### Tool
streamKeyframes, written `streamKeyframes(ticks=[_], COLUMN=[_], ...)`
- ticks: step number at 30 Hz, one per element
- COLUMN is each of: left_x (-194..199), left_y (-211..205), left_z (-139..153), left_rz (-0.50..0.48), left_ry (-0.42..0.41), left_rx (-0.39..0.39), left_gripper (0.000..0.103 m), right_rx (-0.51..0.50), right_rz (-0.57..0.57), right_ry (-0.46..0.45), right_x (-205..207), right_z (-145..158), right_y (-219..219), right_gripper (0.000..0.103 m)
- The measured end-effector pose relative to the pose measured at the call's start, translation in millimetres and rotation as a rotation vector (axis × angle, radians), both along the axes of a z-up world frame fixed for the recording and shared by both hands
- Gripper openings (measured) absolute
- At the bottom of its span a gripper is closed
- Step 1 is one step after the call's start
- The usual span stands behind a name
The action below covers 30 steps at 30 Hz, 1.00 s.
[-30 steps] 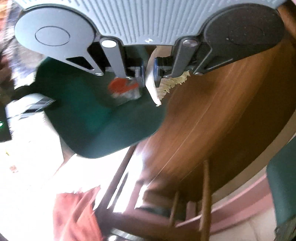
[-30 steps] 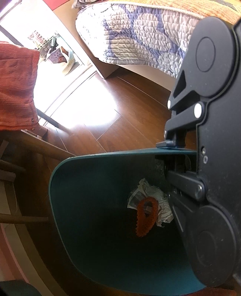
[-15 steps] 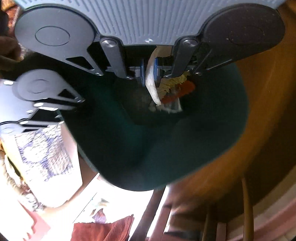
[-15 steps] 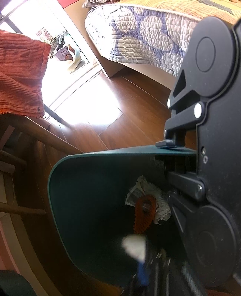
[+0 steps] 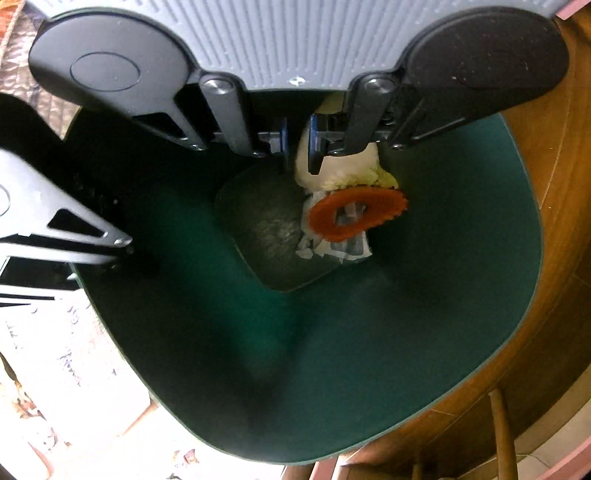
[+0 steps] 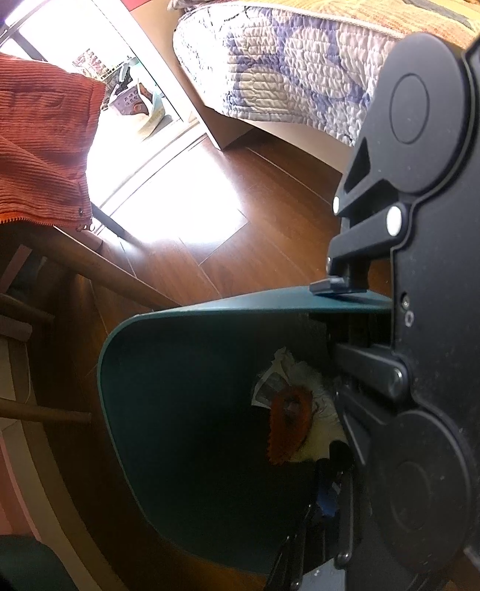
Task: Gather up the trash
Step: 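Open the left tool to drop the cabbage leaf into the bin, then lower the left tool to the brown snack packet and close on it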
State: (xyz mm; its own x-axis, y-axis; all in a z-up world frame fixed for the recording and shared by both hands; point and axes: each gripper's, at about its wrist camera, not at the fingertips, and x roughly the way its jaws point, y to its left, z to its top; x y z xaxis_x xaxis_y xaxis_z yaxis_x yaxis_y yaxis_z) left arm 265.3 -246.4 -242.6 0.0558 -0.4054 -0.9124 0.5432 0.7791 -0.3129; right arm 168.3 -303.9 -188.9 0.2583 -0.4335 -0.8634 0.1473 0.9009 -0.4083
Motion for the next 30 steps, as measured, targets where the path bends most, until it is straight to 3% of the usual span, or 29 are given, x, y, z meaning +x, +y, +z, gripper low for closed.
streamKeyframes(ticks=[5,10,12,13,14,21,25,30], left_x=[-1,-7,-9,-11,-12,-10,-17,-12], left_y=[3,14,21,27,34,80,113,131], left_z=[7,24,32,39,46,77,89,63], left_rz=[0.005,-0.009,-0.014,-0.01,-0.003,0.083,0.231,0.295], left_ry=[-0.017,-0.041,-0.055,-0.067,-0.081,-0.133,-0.329,-0.295], left_rx=[-0.005,-0.027,-0.034,-0.043,-0.057,-0.072,0.031,0.079], left_gripper=[0.028,0.03,0.043,0.061,0.071,0.078,0.081,0.081], right_rx=[0.005,0.01,0.012,0.015,0.017,0.039,0.051,0.055], right_rz=[0.007,0.011,0.01,0.01,0.01,0.008,0.013,-0.001], right_ry=[-0.003,-0.003,-0.003,-0.004,-0.005,-0.008,-0.007,0.003], right_x=[-2,-4,-4,-4,-3,-4,-3,-3], right_z=[1,2,3,3,3,3,4,0], right_y=[-2,-3,-4,-5,-5,-16,-22,-37], right_gripper=[0.007,0.007,0.007,0.007,0.007,0.007,0.007,0.004])
